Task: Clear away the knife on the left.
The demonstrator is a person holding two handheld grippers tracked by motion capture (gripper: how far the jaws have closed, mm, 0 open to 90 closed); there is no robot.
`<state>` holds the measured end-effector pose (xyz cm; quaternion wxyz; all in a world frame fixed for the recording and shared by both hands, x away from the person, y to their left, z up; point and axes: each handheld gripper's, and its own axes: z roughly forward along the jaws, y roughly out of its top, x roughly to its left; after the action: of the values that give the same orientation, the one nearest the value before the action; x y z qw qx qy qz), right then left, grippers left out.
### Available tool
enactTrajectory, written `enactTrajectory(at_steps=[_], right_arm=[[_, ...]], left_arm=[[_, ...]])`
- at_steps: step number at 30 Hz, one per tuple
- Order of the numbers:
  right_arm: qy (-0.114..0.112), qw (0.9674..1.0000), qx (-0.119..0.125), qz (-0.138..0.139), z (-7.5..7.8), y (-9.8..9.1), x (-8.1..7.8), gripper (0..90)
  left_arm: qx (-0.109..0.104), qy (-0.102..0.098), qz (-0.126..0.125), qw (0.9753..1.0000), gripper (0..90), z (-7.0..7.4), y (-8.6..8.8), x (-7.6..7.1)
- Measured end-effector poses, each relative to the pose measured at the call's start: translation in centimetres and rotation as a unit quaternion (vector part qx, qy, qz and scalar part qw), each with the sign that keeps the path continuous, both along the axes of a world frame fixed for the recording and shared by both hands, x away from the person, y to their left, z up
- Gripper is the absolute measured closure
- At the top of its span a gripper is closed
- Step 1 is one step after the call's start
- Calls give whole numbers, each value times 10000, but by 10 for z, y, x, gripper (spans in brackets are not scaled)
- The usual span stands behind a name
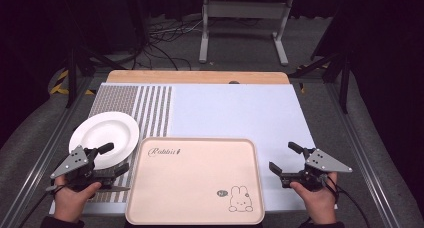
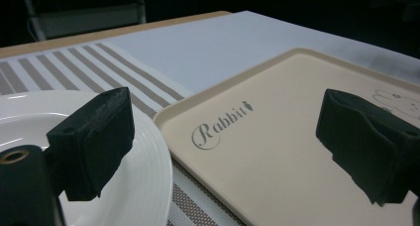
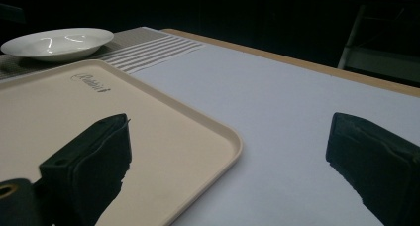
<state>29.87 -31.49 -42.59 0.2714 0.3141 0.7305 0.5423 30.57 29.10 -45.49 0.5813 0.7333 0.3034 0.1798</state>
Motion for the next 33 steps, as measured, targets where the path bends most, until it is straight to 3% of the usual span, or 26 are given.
enactTrajectory(at_steps=[1, 5, 7, 8, 9, 14, 17, 20, 22, 24, 30, 33], right_arm=[[-4, 10000, -2, 5, 0, 0, 0, 47], [9, 10000, 1, 37, 0, 2, 1, 47], [42, 10000, 32, 69, -2, 2, 2, 48], [69, 9999, 39, 71, -3, 3, 3, 49], [69, 9999, 39, 71, -3, 3, 3, 49], [140, 9998, 10, 146, -6, 5, 4, 50], [183, 9996, 13, 199, -7, 6, 5, 49], [220, 9995, 14, 220, -8, 7, 5, 47], [212, 9995, 7, 232, -8, 7, 5, 47], [204, 9995, 8, 244, -8, 7, 5, 46], [224, 9993, -5, 292, -9, 7, 5, 45], [219, 9993, -1, 299, -9, 7, 5, 45]], left_arm=[[158, 11, -84, 9998, 93, 2, 1, 0], [386, 66, -243, 9989, 99, 5, 2, -1], [616, 83, -313, 9976, 107, 8, 2, -1], [805, 142, -468, 9956, 126, 11, 4, -1], [805, 142, -468, 9956, 135, 11, 4, -1], [1372, 359, -768, 9869, 165, 18, 10, 0], [1598, 471, -905, 9819, 163, 21, 13, 2], [1717, 564, -946, 9790, 160, 24, 14, 2], [1887, 614, -994, 9751, 153, 25, 14, 3], [2129, 670, -1048, 9691, 154, 28, 14, 4], [2583, 804, -1215, 9550, 173, 34, 15, 5], [2851, 896, -1337, 9449, 177, 36, 15, 5]])
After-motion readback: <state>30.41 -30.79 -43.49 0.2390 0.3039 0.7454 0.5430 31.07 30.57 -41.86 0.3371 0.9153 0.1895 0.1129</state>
